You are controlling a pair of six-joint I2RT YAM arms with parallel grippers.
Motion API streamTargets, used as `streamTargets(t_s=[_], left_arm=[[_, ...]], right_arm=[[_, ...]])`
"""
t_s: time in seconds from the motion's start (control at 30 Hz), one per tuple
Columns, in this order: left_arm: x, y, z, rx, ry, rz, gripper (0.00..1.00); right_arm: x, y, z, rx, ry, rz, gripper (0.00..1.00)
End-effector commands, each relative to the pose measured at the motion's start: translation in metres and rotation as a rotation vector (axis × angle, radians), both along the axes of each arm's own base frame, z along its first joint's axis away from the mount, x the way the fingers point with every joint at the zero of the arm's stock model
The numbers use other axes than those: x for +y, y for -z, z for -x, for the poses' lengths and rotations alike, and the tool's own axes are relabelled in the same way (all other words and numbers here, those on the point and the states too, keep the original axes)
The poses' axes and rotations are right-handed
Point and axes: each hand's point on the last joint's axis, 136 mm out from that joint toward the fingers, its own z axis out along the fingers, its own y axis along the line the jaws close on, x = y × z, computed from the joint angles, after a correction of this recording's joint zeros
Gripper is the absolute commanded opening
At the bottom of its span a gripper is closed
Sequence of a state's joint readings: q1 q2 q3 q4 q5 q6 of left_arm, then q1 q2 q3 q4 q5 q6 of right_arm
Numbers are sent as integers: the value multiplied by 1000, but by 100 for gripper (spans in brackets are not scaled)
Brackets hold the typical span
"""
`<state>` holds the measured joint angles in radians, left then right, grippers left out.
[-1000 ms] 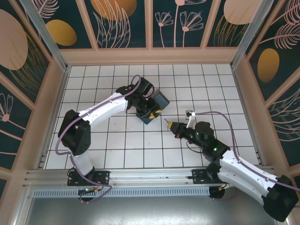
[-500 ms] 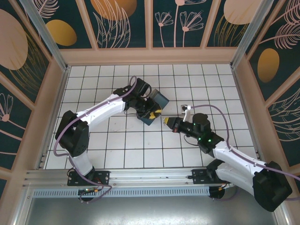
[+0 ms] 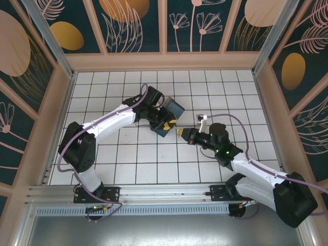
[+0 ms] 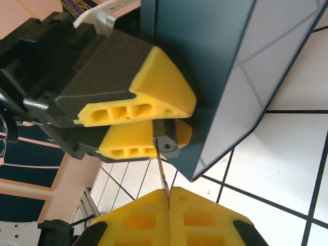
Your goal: Unlock a padlock with a key
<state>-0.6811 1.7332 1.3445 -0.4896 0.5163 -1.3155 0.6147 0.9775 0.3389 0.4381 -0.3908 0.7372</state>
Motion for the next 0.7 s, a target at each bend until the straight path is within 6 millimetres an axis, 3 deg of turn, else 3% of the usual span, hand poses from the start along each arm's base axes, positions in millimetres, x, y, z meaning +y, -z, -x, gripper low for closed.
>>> streamTargets(t_s=[0.0, 0.67], left_arm=[[-2, -28, -5, -57, -4, 76, 29], [-2, -24, -5, -54, -9, 81, 29]], right_arm=[[0, -13, -8, -50, 13, -5, 0], [9, -21, -8, -69, -31, -30, 0]])
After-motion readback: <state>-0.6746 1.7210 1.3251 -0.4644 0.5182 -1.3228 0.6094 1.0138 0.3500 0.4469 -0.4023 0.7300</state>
